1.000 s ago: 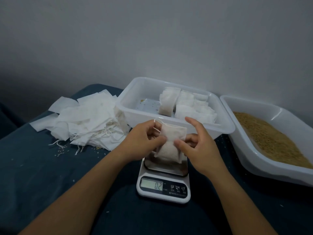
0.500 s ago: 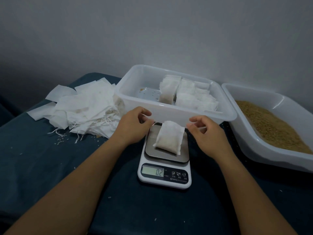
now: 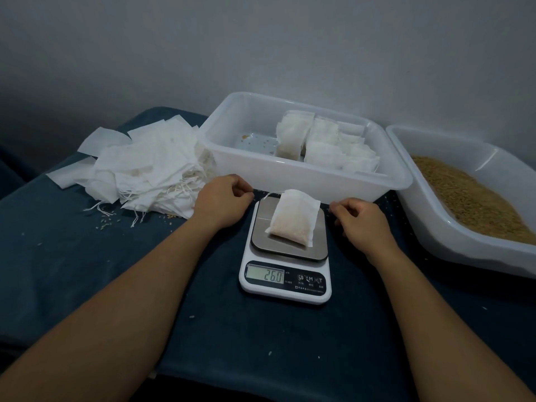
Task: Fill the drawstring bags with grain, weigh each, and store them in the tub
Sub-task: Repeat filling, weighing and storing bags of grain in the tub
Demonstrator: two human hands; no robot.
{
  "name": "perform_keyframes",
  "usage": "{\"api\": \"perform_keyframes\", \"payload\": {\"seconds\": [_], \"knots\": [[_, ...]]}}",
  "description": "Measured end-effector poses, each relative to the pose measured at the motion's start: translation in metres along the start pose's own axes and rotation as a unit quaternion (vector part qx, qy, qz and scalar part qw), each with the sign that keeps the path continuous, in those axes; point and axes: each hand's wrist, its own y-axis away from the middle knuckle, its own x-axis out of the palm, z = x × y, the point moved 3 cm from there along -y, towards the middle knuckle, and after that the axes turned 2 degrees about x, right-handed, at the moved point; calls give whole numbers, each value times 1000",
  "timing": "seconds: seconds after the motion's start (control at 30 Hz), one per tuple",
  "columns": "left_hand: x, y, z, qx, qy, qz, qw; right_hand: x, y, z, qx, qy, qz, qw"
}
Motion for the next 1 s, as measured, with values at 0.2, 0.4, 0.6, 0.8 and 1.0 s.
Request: {"api": "perform_keyframes", "payload": {"seconds": [0.2, 0.4, 0.6, 0.8, 1.0], "knots": [[1, -1, 1, 4, -7, 3, 1000, 1, -3, -1, -6, 3, 4, 1000], [2, -1, 1, 8, -8, 4, 1000, 1, -4, -3, -10, -3, -2, 1000], [3, -2, 2, 8, -7, 4, 1000, 0, -1, 2, -19, -6, -5, 1000], [3, -2, 1, 5, -4, 7, 1000, 8, 5, 21, -32, -33, 31, 998], [1, 1, 0, 6, 3, 8, 1000, 15, 4, 44, -57, -75, 47, 994]]}}
